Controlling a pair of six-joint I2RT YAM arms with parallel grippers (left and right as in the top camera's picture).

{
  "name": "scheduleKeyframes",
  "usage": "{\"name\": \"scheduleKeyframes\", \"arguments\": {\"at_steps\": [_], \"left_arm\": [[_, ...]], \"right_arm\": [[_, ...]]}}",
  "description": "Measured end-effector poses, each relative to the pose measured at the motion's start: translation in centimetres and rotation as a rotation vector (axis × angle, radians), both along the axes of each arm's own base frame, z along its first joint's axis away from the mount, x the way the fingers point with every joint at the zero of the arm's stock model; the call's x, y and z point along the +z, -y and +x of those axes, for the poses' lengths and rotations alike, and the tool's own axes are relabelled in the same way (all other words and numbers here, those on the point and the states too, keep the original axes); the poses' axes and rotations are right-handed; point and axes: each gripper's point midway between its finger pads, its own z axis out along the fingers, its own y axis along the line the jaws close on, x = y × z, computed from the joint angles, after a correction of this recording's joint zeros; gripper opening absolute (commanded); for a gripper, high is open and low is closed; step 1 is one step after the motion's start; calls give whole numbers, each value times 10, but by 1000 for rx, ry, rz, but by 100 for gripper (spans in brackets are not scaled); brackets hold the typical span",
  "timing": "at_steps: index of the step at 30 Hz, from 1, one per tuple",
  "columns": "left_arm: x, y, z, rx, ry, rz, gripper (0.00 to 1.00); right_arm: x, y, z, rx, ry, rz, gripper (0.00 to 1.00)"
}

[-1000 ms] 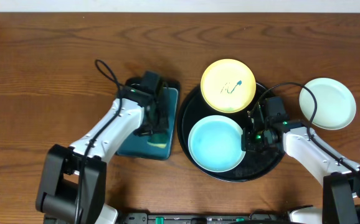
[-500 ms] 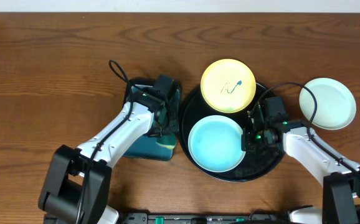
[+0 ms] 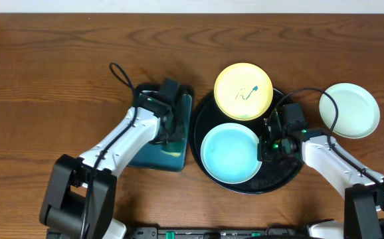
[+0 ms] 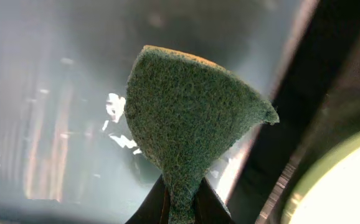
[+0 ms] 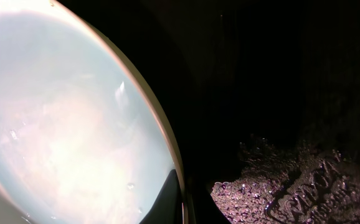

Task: Clean dirty plates on tray and stack at the side
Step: 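Lower the sponge into the teal tray water with the left gripper, then lift the cleaned pale plate off the black tray with the right gripper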

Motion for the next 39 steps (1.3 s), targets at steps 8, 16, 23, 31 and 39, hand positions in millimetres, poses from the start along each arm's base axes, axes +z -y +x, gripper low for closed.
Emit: {"name": "scheduleKeyframes", "arguments": {"at_steps": [8, 16, 23, 31, 39], "left_arm": [[2, -14, 17, -84, 61, 26, 8], [-4, -17, 17, -156, 75, 49, 7], [-7, -21, 14, -160, 70, 68, 8], [-20, -21, 13, -159, 89, 63, 8], [-35, -26, 11, -144, 114, 51, 8]], "right_arm": [[1, 0, 1, 4, 6, 0, 1], [26, 1, 10, 32, 68, -23, 1], [61, 6, 31, 27, 197, -57, 1], [83, 7, 44, 22, 272, -60, 1], [96, 5, 54, 18, 309, -55, 1]]}}
